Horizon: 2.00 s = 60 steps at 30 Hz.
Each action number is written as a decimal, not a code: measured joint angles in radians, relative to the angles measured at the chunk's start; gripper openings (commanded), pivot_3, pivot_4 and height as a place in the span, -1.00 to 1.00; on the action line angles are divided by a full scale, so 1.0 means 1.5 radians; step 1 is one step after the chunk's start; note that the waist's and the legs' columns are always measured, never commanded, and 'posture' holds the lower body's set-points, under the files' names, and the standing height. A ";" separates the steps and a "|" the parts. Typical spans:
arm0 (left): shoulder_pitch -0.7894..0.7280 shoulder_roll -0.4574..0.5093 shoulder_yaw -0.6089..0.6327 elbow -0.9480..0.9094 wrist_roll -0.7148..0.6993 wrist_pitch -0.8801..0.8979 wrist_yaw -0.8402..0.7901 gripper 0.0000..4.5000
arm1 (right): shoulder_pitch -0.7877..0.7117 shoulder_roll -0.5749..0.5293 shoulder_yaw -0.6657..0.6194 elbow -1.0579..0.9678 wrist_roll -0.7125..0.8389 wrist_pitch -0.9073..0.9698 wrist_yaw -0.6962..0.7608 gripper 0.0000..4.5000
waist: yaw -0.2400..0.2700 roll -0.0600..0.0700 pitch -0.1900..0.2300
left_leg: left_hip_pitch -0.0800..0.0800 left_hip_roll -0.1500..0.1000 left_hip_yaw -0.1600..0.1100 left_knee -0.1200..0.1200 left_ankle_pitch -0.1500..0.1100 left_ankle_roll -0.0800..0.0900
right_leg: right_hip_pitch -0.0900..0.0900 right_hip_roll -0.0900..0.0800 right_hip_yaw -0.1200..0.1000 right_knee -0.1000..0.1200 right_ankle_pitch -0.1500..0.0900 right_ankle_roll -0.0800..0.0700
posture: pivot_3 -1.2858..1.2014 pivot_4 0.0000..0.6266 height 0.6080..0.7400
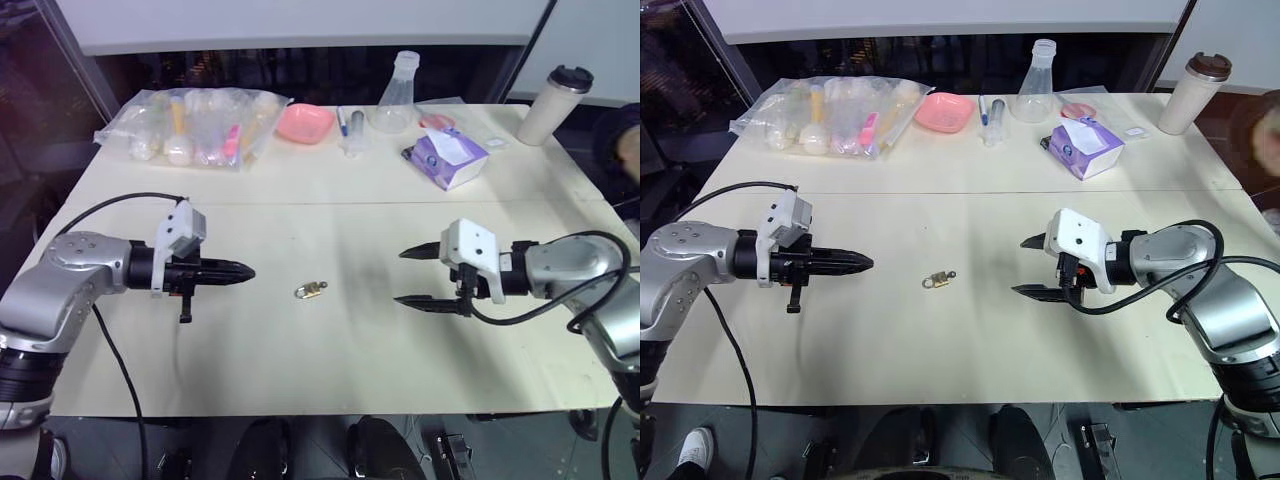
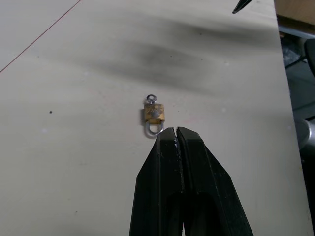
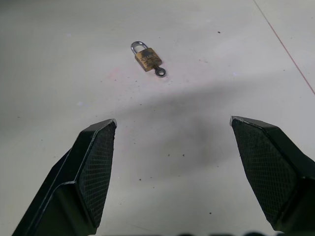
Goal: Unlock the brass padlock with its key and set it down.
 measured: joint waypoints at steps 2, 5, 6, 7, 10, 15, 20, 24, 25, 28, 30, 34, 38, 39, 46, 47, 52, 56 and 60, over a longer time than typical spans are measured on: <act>0.000 0.000 0.000 0.003 0.002 -0.005 -0.001 -1.00 | -0.001 0.000 0.001 0.000 0.001 0.000 0.000 0.70 | 0.000 0.000 0.000 | 0.000 0.000 0.000 0.000 0.000 0.000 | 0.000 0.000 0.000 0.000 0.000 0.000 | 0.03 -0.52 0.62; 0.003 0.000 0.002 0.003 0.010 -0.021 0.001 -1.00 | -0.005 0.002 0.007 0.000 0.000 -0.002 0.003 0.70 | 0.000 0.000 0.000 | 0.000 0.000 0.000 0.000 0.000 0.000 | 0.000 0.000 0.000 0.000 0.000 0.000 | 0.03 -0.52 0.62; 0.010 0.000 0.003 0.002 0.010 -0.022 0.001 -1.00 | -0.007 0.002 0.010 0.001 -0.002 -0.005 0.003 0.70 | 0.000 0.000 0.000 | 0.000 0.000 0.000 0.000 0.000 0.000 | 0.000 0.000 0.000 0.000 0.000 0.000 | 0.03 -0.52 0.62; 0.021 0.000 0.004 -0.001 0.010 -0.022 0.001 -1.00 | -0.007 0.002 0.012 0.002 -0.007 -0.007 0.003 0.70 | 0.000 0.000 0.000 | 0.000 0.000 0.000 0.000 0.000 0.000 | 0.000 0.000 0.000 0.000 0.000 0.000 | 0.03 -0.52 0.62; 0.045 0.000 0.004 -0.011 0.011 -0.022 0.002 -1.00 | -0.007 0.002 0.013 0.008 -0.009 -0.008 0.003 0.70 | 0.000 0.000 0.000 | 0.000 0.000 0.000 0.000 0.000 0.000 | 0.000 0.000 0.000 0.000 0.000 0.000 | 0.03 -0.52 0.62; 0.026 -0.023 0.000 -0.001 0.029 -0.039 0.022 -1.00 | -0.024 0.008 0.019 0.009 -0.015 -0.012 0.002 0.70 | 0.001 0.000 0.000 | 0.000 0.000 0.000 0.001 0.000 0.000 | 0.000 0.000 0.000 0.001 0.000 0.000 | 0.03 -0.52 0.62; 0.026 -0.023 -0.004 0.013 0.056 -0.064 0.023 -1.00 | -0.025 0.008 0.021 0.009 -0.022 -0.014 0.003 0.70 | 0.000 0.000 0.000 | 0.000 0.000 0.000 0.001 0.000 0.000 | 0.000 0.000 0.000 0.001 0.000 0.000 | 0.03 -0.52 0.62; 0.031 -0.023 -0.005 0.019 0.068 -0.076 0.017 -1.00 | -0.025 0.009 0.022 0.009 -0.032 -0.018 -0.003 0.70 | 0.000 0.000 0.000 | 0.000 0.000 0.000 0.001 0.000 0.000 | 0.000 0.000 0.000 0.001 0.000 0.000 | 0.03 -0.52 0.62; 0.031 -0.023 -0.005 0.021 0.068 -0.078 0.015 -1.00 | -0.025 0.009 0.022 0.008 -0.032 -0.018 -0.005 0.70 | 0.000 0.000 0.000 | 0.000 0.000 0.000 0.001 0.000 0.000 | 0.000 0.000 0.000 0.001 0.000 0.000 | 0.03 -0.52 0.62; 0.024 -0.034 -0.005 0.036 0.069 -0.078 0.015 -0.89 | -0.021 0.009 0.022 0.002 -0.032 -0.016 -0.008 0.72 | 0.001 0.000 0.000 | 0.000 0.000 0.000 0.001 0.000 0.000 | 0.000 0.000 0.000 0.001 0.000 0.000 | 0.03 -0.52 0.62; 0.007 -0.058 -0.007 0.057 0.070 -0.077 0.022 -0.64 | -0.017 0.009 0.022 -0.006 -0.032 -0.012 -0.013 0.72 | 0.003 0.000 0.000 | 0.000 0.000 0.000 0.002 0.000 0.000 | 0.000 0.000 0.000 0.001 0.000 0.000 | 0.03 -0.52 0.62; -0.030 -0.106 -0.042 0.082 0.095 -0.090 0.038 0.18 | -0.011 0.009 0.017 -0.030 -0.030 0.004 -0.025 0.72 | 0.002 0.000 0.000 | -0.001 0.000 0.000 0.005 0.000 0.001 | 0.000 0.001 0.000 0.003 0.000 0.000 | 0.03 -0.52 0.62; -0.063 -0.169 -0.110 0.136 0.147 -0.130 0.045 0.99 | 0.000 0.011 0.015 -0.051 -0.030 0.019 -0.045 0.72 | 0.003 0.000 0.000 | -0.001 0.000 0.000 0.007 -0.001 0.001 | 0.001 0.001 0.000 0.004 0.000 0.000 | 0.03 -0.52 0.62; -0.073 -0.186 -0.130 0.158 0.165 -0.145 0.045 0.99 | 0.003 0.012 0.014 -0.058 -0.029 0.024 -0.049 0.72 | 0.003 0.000 0.000 | -0.001 0.000 0.000 0.008 -0.001 0.001 | 0.001 0.001 0.000 0.004 0.000 0.000 | 0.03 -0.52 0.62; -0.113 -0.263 -0.212 0.292 0.268 -0.258 0.060 0.99 | 0.047 0.010 -0.008 -0.106 -0.023 0.054 -0.082 0.72 | 0.003 0.000 0.000 | -0.001 0.000 0.000 0.009 -0.001 0.002 | 0.000 0.001 0.000 0.005 0.000 0.000 | 0.03 -0.52 0.62; -0.116 -0.271 -0.216 0.314 0.284 -0.278 0.067 0.99 | 0.051 0.010 -0.012 -0.114 -0.020 0.057 -0.086 0.72 | 0.003 0.000 0.000 | -0.001 0.000 0.000 0.009 -0.001 0.002 | 0.001 0.001 0.000 0.005 0.000 0.000 | 0.03 -0.52 0.62; -0.142 -0.313 -0.219 0.379 0.327 -0.328 0.104 0.99 | 0.075 0.003 -0.030 -0.139 -0.017 0.075 -0.102 0.72 | 0.005 0.000 0.000 | -0.001 0.000 0.000 0.010 -0.001 0.002 | 0.001 0.001 0.000 0.006 0.000 0.000 | 0.03 -0.52 0.62; -0.160 -0.341 -0.223 0.417 0.345 -0.358 0.113 0.61 | 0.085 0.001 -0.042 -0.155 -0.012 0.084 -0.115 0.72 | 0.014 0.000 0.000 | 0.000 0.000 0.000 0.010 -0.001 0.002 | 0.002 0.001 0.000 0.006 0.000 0.001 | 0.03 -0.52 0.62; -0.160 -0.349 -0.231 0.428 0.345 -0.373 0.108 -0.16 | 0.085 0.001 -0.042 -0.156 -0.011 0.084 -0.120 0.72 | 0.017 0.000 0.000 | 0.000 0.000 0.000 0.011 -0.001 0.002 | 0.003 0.001 0.000 0.006 0.000 0.001 | 0.03 -0.52 0.62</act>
